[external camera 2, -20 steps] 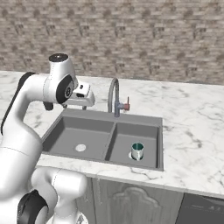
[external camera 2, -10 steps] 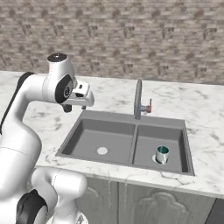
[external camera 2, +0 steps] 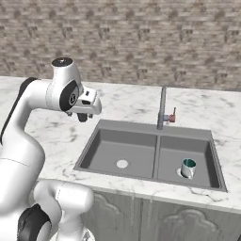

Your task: Move any existing items from the left basin to the right basin for drying. Then move the glass cup from the counter to the left basin of the sink for washing.

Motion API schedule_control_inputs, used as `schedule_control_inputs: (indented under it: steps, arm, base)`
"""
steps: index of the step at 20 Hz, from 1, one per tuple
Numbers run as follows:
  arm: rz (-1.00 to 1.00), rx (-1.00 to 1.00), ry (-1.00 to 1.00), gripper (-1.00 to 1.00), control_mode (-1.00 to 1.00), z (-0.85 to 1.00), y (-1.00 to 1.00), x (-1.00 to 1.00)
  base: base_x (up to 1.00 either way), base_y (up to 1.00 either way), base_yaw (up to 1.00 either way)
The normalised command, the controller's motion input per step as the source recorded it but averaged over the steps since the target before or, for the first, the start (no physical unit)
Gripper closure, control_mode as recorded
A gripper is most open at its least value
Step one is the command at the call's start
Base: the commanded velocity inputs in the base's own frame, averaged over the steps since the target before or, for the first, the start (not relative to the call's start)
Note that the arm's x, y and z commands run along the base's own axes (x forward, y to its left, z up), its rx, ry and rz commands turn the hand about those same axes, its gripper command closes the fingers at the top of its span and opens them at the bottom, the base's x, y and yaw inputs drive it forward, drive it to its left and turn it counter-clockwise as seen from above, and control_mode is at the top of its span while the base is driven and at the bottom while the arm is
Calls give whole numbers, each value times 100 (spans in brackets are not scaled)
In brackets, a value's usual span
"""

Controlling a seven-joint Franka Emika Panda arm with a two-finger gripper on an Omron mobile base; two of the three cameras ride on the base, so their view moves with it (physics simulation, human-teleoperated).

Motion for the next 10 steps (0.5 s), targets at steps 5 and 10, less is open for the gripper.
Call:
schedule_control_inputs:
  steps: [5, 10]
  arm:
    - [0, 0, 0, -100, 100, 0, 0, 0]
    - [0, 0, 0, -100, 100, 0, 0, 0]
  base:
    - [18, 35, 0]
    - [49, 9, 0]
